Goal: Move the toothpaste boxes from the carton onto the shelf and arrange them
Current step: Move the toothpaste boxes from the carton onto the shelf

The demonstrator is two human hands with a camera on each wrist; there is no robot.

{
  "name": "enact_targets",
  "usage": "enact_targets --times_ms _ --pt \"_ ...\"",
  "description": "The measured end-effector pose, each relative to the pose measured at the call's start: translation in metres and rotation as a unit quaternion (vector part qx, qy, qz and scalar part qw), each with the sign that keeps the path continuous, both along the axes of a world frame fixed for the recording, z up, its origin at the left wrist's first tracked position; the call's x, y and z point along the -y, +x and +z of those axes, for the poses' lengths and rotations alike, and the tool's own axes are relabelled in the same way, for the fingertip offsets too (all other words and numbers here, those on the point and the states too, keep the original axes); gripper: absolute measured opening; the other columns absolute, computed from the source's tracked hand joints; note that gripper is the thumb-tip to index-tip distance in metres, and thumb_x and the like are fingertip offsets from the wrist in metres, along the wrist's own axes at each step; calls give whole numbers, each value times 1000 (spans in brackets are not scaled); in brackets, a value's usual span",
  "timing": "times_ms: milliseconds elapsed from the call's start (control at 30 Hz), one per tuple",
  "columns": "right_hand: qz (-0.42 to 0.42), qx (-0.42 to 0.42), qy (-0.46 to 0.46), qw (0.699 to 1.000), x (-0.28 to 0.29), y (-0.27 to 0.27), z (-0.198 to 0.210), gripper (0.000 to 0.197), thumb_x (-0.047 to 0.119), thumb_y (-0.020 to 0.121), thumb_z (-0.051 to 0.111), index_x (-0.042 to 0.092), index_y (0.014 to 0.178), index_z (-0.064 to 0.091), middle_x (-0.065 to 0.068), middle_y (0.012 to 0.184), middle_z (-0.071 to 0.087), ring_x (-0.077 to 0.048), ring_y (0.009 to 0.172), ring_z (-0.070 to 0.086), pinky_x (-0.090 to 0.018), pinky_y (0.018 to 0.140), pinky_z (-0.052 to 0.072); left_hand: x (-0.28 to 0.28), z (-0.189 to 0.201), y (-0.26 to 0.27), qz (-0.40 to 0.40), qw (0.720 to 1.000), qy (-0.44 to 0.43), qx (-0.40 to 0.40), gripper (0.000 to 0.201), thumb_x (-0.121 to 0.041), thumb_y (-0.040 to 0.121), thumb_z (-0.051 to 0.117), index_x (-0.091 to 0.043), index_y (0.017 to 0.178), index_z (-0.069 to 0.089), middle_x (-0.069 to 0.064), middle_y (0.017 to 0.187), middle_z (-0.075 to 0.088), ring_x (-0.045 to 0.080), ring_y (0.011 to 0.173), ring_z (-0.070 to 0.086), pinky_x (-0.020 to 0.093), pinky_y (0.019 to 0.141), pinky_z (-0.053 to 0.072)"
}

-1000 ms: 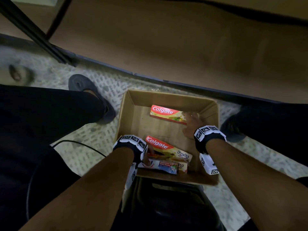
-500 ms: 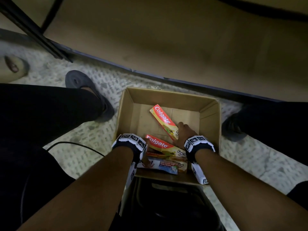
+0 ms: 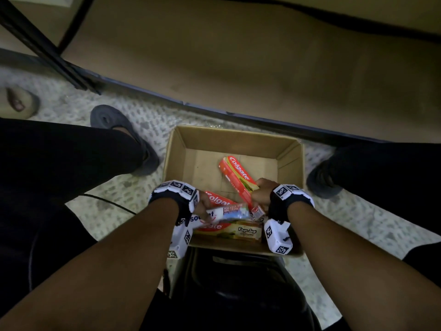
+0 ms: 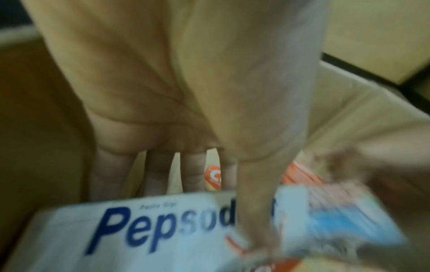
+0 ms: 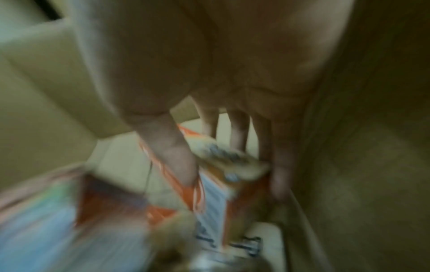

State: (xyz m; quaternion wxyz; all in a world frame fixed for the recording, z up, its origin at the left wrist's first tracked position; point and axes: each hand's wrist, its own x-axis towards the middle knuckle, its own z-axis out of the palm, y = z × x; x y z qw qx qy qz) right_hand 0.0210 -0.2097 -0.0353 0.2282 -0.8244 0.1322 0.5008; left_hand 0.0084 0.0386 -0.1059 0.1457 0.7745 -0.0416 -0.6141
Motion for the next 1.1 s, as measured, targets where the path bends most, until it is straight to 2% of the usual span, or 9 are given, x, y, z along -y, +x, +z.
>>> enact_targets --times_ms 133,233,333,533,633,700,900,1000,1100 --pt "21 -53 -22 998 -1 -2 0 55 27 46 66 8 98 70 -12 90 71 -28 80 67 -33 69 49 12 38 1 69 995 -11 67 32 -46 84 71 -24 67 55 -3 67 52 17 61 49 27 55 32" --pt "32 -44 -39 998 0 -6 5 52 40 57 67 15 102 62 -11 95 71 -24 80 68 -34 82 56 18 51 -3 100 991 -1 89 26 -38 92 64 -13 99 60 4 93 60 24 86 52 24 61 31" --pt "31 -10 -38 999 4 -10 -4 62 51 65 69 16 114 54 -8 102 69 -25 86 69 -41 86 57 17 48 -3 128 988 4 91 48 -43 94 58 -5 123 56 15 120 61 32 110 57 28 77 34" --pt "10 10 16 1000 7 -5 -11 57 38 78 73 20 127 49 -8 111 66 -26 91 67 -39 87 56 16 13 -2 211 970 -4 118 93 -74 68 56 5 117 57 28 112 63 41 99 63 45 84 49" --pt "13 11 10 1000 3 0 -15 49 30 80 73 12 124 58 -12 112 68 -29 94 68 -39 88 56 20 28 -1 241 964 -21 113 67 -56 80 65 1 115 61 14 101 67 31 89 63 32 72 44" --pt "9 6 15 1000 3 2 -19 45 29 79 74 10 118 63 -12 110 70 -29 93 69 -41 89 56 19 30 2 246 964 -34 97 50 -46 88 65 -8 119 63 7 106 69 25 93 65 33 80 49" --pt "-11 -3 27 1000 10 4 -25 46 31 80 77 15 121 64 -9 113 71 -24 95 69 -36 89 55 16 37 5 273 958 -24 81 51 -49 84 69 -14 120 62 6 109 71 25 98 68 42 93 52" --pt "-12 10 26 1000 11 1 -23 50 29 80 77 14 126 63 -10 117 70 -25 100 69 -36 91 54 20 44 4 308 947 -41 86 38 -39 88 69 -11 113 64 12 109 70 30 99 68 38 85 53" --pt "-43 31 33 998 13 -2 -18 47 26 77 79 16 121 65 -8 115 70 -24 99 68 -36 90 54 24 51 2 363 925 -65 88 25 -36 87 71 -16 100 64 14 104 72 29 83 67 31 70 50"
